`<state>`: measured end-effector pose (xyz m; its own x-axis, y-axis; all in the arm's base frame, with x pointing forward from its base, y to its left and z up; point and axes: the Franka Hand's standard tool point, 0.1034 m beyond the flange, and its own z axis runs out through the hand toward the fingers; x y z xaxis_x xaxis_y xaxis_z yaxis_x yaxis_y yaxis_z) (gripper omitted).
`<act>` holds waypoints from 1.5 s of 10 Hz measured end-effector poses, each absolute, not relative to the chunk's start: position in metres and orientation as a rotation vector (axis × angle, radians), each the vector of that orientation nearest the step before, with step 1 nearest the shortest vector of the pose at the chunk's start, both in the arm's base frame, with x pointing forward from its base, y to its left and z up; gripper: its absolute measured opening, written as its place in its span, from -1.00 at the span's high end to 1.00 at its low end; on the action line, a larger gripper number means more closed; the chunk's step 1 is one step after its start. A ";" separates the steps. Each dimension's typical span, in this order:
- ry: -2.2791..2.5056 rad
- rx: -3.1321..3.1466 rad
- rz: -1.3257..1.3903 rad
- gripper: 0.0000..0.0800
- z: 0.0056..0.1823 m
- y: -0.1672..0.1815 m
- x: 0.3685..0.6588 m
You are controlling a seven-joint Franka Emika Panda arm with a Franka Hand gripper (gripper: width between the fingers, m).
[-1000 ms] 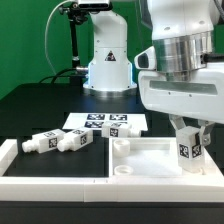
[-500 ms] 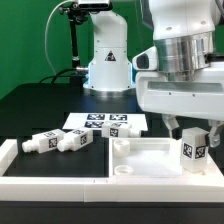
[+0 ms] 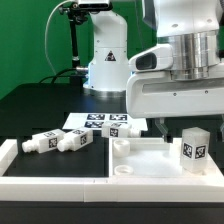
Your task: Assemble one leg
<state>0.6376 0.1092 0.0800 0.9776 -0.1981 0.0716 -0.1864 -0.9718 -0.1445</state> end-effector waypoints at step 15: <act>1.570 -2.568 -0.039 0.29 0.077 0.108 0.639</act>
Offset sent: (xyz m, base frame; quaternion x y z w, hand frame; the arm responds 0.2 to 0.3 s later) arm 0.0000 0.0000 0.0000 0.0000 0.0000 0.0650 0.9979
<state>0.6389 0.1082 0.0771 0.4579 -0.8878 -0.0462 -0.8844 -0.4496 -0.1252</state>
